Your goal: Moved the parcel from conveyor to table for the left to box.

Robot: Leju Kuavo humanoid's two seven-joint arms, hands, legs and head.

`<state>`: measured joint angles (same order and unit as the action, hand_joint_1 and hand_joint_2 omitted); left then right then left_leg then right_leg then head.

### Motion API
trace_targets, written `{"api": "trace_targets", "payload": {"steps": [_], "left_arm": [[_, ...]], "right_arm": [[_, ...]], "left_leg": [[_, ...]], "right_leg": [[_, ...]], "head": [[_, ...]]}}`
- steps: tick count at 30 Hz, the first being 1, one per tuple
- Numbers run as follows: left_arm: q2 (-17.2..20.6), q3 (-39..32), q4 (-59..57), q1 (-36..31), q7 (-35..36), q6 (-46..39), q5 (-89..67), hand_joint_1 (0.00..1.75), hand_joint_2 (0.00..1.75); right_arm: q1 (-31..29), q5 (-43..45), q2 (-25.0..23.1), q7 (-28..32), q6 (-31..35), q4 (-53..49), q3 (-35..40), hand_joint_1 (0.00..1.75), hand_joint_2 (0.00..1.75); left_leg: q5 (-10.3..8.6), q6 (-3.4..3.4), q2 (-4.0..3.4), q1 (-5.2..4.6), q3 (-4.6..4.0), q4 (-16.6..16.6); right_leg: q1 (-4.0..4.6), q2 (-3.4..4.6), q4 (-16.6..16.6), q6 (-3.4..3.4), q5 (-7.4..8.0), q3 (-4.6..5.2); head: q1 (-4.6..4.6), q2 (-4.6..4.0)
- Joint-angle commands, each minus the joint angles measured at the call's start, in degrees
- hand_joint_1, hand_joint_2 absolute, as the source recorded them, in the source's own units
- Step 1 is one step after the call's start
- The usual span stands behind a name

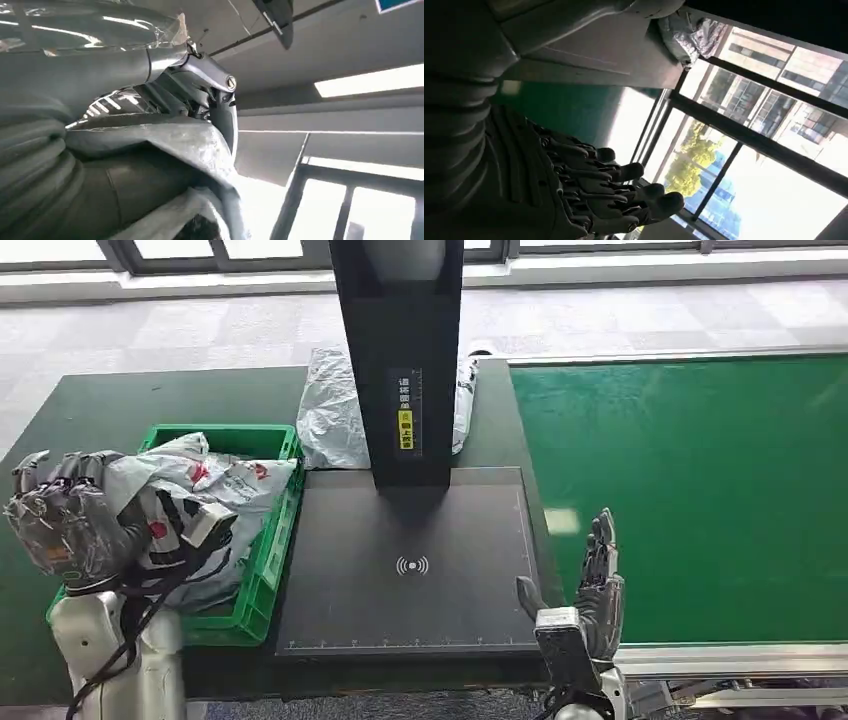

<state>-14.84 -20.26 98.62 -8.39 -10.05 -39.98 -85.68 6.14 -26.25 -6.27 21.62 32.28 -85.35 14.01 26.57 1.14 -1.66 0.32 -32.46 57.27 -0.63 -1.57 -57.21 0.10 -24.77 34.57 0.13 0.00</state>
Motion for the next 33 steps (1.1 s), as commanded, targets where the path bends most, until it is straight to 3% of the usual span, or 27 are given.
{"api": "trace_targets", "payload": {"steps": [1,3,11,13,16,17,18,22,25,30,31,32,33], "left_arm": [[10.2,3.0,-25.6,-1.9,16.7,11.2,2.6,1.75,1.75],[12.5,5.1,-32.8,-3.9,17.5,7.1,4.9,1.75,1.75],[12.4,5.7,-32.2,-3.7,17.6,7.0,4.9,1.75,1.75],[13.3,7.3,-33.9,-3.6,18.3,13.1,7.0,1.75,1.75],[14.0,7.5,-42.5,-6.1,15.8,12.6,14.0,1.75,1.75],[14.9,8.1,-45.4,-6.9,15.5,13.8,14.8,0.73,1.75],[15.6,8.6,-47.9,-7.8,15.1,14.0,15.3,0.00,1.75],[17.4,10.5,-49.1,-7.4,10.1,20.5,20.6,0.00,1.75],[18.8,11.8,-41.8,-4.4,8.1,23.5,25.2,0.00,1.75],[24.7,13.8,-23.5,2.7,6.7,27.1,32.8,0.00,1.75],[25.5,13.4,-20.8,3.9,7.0,28.5,33.8,0.00,1.75],[25.6,13.3,-20.3,4.1,7.1,28.8,33.9,0.00,1.75],[26.0,13.3,-19.4,4.6,7.0,29.3,34.0,0.00,1.75]], "right_arm": [[-1.8,-1.5,0.0,-1.2,-3.0,1.1,-1.5,0.00,1.75],[-1.9,-1.8,-0.1,-1.2,-3.4,1.0,-2.1,0.00,1.75],[-1.7,-1.9,-0.2,-1.2,-3.4,1.0,-2.1,0.00,1.75],[-1.8,-2.1,-0.1,-1.3,-4.6,1.1,-2.0,0.00,1.75],[-1.8,-2.7,0.3,-1.2,-5.5,1.5,-1.6,0.00,1.75],[-1.9,-2.9,0.5,-1.3,-5.9,1.8,-1.2,0.00,1.75],[-2.0,-3.0,0.5,-1.4,-5.9,1.9,-1.2,0.00,1.75],[-1.9,-2.8,1.3,-2.5,-7.6,2.3,-1.3,0.00,1.75],[-0.4,-3.8,1.7,-3.2,-7.8,1.2,-1.6,0.00,1.75],[2.8,-3.7,1.8,-4.3,-9.0,-1.9,-2.9,0.00,1.75],[3.2,-3.8,1.7,-4.4,-9.3,-2.5,-3.1,0.00,1.75],[3.3,-3.8,1.7,-4.4,-9.3,-2.6,-3.1,0.00,1.75],[3.4,-3.9,1.7,-4.5,-9.5,-2.6,-3.1,0.00,1.75]], "left_leg": [[-0.02,-0.03,0.10,-0.05,0.21,-0.2],[-0.10,-0.02,0.20,-0.04,0.36,-0.3],[-0.08,0.00,0.24,0.02,0.16,-0.1],[-0.09,0.01,0.21,0.02,0.15,-0.1],[-0.13,0.02,0.23,0.00,0.25,-0.2],[-0.14,0.02,0.24,0.03,0.24,-0.2],[-0.13,0.02,0.23,-0.03,0.22,-0.2],[-0.25,-0.01,0.51,-0.05,0.27,-0.2],[-0.13,-0.21,0.93,-0.20,0.43,-0.4],[0.29,-0.05,0.50,-0.10,0.28,-0.5],[0.33,0.07,0.61,-0.14,0.63,-0.5],[0.27,0.10,0.42,-0.04,0.54,-0.6],[-0.07,0.32,0.41,0.01,0.75,-0.5]], "right_leg": [[-0.07,0.10,0.1,0.00,0.00,-0.18],[-0.09,0.14,0.3,-0.04,0.05,-0.32],[0.02,0.03,0.1,-0.04,0.04,-0.15],[0.01,0.06,0.1,-0.04,0.04,-0.17],[-0.04,0.07,0.2,-0.06,0.05,-0.24],[-0.01,0.09,0.2,-0.07,0.08,-0.25],[-0.05,0.00,0.1,-0.06,0.06,-0.21],[-0.09,-0.26,0.2,-0.03,0.04,-0.36],[-0.30,-0.88,0.1,0.10,-0.29,-0.78],[-0.19,-0.46,0.2,-0.22,-0.51,-0.71],[-0.28,-0.65,0.1,-0.20,-0.61,-1.14],[-0.18,-0.33,0.2,-0.16,-0.34,-0.98],[-0.17,-0.35,0.1,-0.50,-0.27,-1.14]], "head": [[0.02,-0.02],[0.00,0.00],[0.00,-0.02],[0.00,0.00],[0.00,-0.02],[0.00,0.00],[0.00,-0.02],[0.00,0.00],[0.00,-0.02],[0.00,0.00],[0.00,0.00],[-0.02,0.00],[0.00,0.00]]}}
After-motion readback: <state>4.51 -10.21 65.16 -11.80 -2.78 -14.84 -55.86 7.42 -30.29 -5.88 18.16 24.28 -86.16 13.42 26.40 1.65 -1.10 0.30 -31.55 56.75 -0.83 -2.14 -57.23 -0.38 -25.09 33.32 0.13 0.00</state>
